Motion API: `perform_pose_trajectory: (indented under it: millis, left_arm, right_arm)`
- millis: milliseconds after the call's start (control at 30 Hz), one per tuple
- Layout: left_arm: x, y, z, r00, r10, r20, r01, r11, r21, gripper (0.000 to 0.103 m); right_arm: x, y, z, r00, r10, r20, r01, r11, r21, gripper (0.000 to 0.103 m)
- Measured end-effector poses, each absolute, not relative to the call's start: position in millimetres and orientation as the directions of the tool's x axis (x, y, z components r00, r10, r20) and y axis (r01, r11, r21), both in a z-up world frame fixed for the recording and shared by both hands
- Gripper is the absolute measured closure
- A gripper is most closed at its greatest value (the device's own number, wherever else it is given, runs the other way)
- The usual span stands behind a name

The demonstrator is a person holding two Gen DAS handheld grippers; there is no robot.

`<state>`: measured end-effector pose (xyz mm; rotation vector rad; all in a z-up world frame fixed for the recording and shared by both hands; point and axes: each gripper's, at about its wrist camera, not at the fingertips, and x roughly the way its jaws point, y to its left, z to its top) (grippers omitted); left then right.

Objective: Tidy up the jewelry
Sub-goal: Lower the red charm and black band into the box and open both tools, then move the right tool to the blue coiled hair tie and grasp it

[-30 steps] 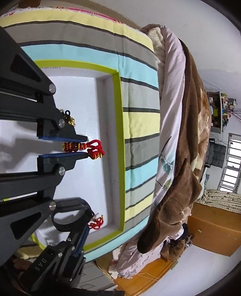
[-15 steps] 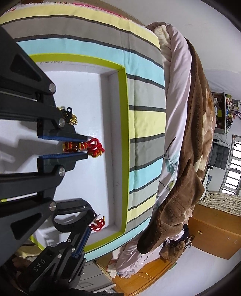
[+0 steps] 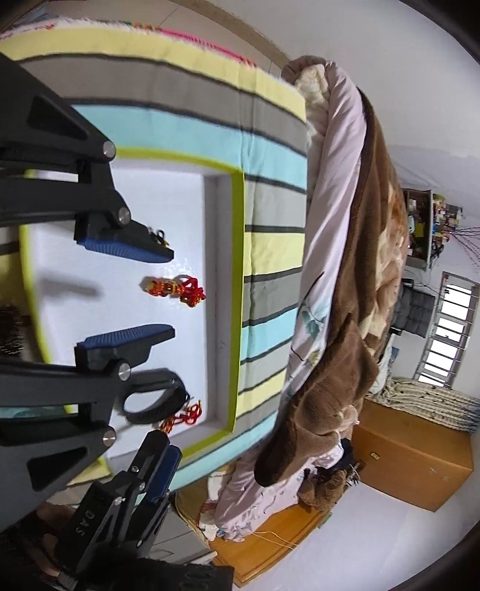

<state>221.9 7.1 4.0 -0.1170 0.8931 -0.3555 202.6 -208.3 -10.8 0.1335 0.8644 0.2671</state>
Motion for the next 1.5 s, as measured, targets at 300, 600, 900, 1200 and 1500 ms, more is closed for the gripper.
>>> perform_pose_trajectory:
  millis: [300, 600, 900, 1200, 1500]
  left_arm:
    - [166, 40, 28, 0.645, -0.320, -0.694, 0.222, 0.947, -0.231, 0.059]
    - [115, 62, 13, 0.667, -0.272, -0.694, 0.195, 0.962, -0.190, 0.059]
    - [91, 78, 1, 0.664, -0.262, -0.700, 0.172, 0.965, -0.198, 0.059]
    - [80, 84, -10, 0.650, -0.262, -0.713, 0.186, 0.965, -0.185, 0.059]
    - [81, 84, -18, 0.615, -0.302, -0.729, 0.227, 0.953, -0.203, 0.059]
  right_arm:
    - [156, -215, -2, 0.635, 0.284, -0.718, -0.190, 0.959, 0.212, 0.066]
    - [117, -218, -23, 0.595, 0.261, -0.760, -0.195, 0.964, 0.179, 0.066]
    - [104, -212, -39, 0.551, 0.255, -0.795, -0.209, 0.964, 0.164, 0.066]
    - [103, -198, -48, 0.531, 0.222, -0.818, -0.230, 0.967, 0.113, 0.066]
    - [103, -188, -49, 0.538, 0.158, -0.828, -0.224, 0.974, 0.040, 0.066]
